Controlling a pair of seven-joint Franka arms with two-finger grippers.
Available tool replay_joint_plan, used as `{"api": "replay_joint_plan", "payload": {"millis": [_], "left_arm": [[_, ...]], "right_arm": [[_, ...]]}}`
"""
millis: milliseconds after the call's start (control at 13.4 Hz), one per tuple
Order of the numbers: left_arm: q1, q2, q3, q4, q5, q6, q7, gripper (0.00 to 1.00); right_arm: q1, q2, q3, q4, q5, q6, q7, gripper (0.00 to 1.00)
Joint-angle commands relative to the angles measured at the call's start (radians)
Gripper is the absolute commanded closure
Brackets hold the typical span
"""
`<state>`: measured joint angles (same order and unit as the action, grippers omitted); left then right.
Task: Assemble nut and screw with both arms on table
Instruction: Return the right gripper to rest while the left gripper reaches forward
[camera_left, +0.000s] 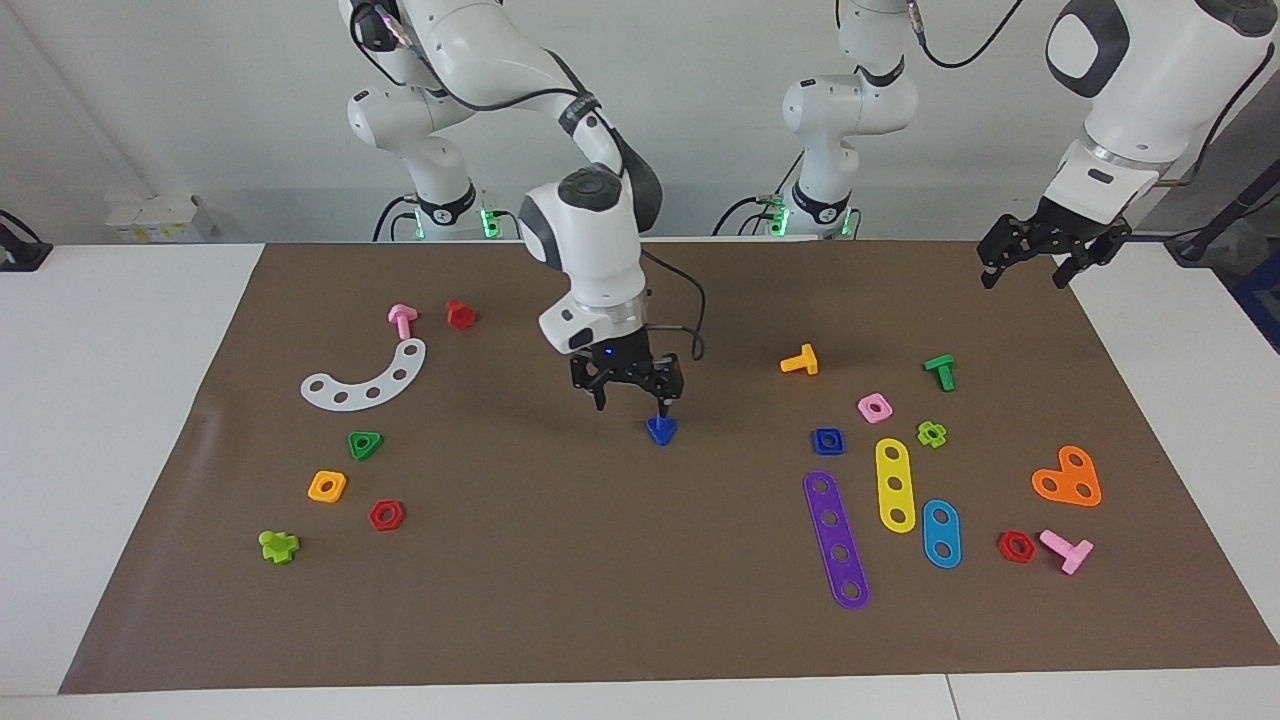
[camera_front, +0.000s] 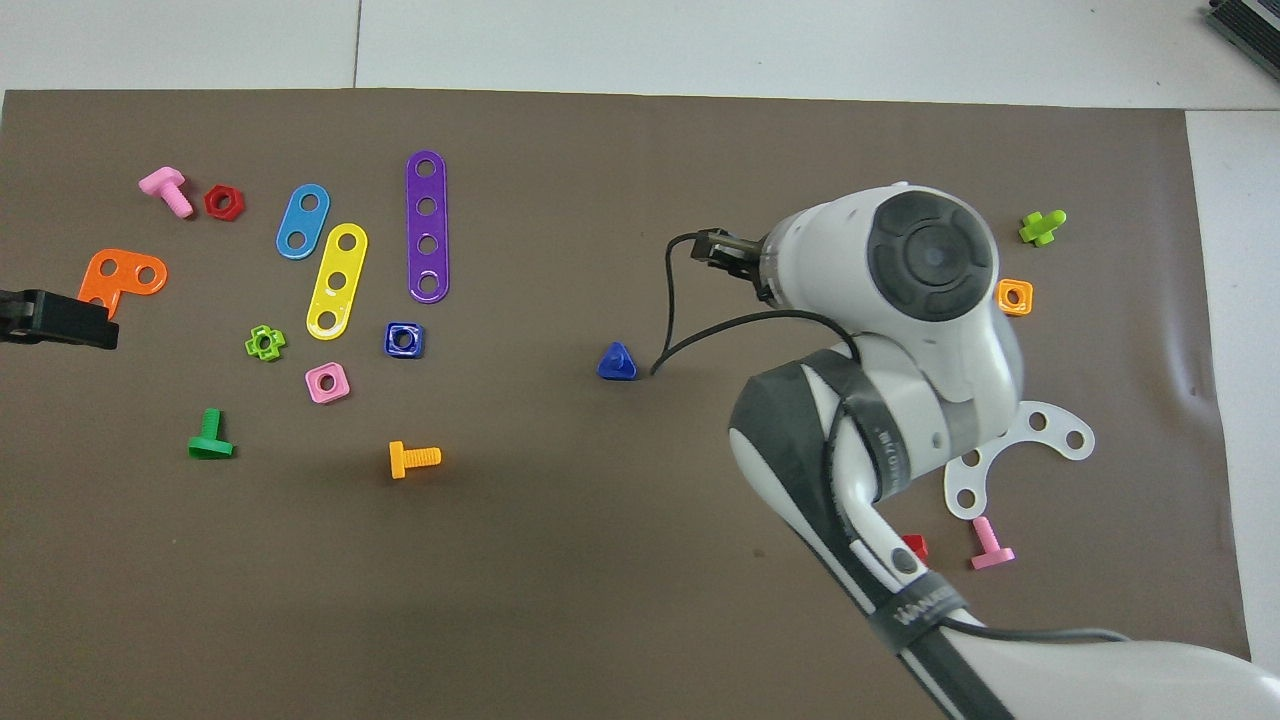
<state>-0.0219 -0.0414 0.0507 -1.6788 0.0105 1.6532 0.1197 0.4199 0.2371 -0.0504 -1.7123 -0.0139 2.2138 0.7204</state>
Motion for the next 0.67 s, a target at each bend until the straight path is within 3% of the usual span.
{"api": "replay_joint_plan", "payload": {"millis": [0, 298, 596], "left_arm": [[-0.01, -0.023, 0.004, -0.025, 0.02, 0.002, -0.015, 0.0], [-0.02, -0.029, -0.003, -0.022, 0.02, -0.026, 0.0, 0.0], [-0.024, -0.034, -0.008, -0.042, 0.014, -0.01, -0.003, 0.0]], "right_arm": [[-0.108, -0.103, 0.018, -0.023, -0.006, -0.119, -0.114, 0.0], [-0.251, -0.229, 0.018, -0.023, 0.005, -0.394, -0.318, 0.0], [-0.378, -0.298, 0.015, -0.02, 0.006, -0.555, -0.516, 0.0]]}}
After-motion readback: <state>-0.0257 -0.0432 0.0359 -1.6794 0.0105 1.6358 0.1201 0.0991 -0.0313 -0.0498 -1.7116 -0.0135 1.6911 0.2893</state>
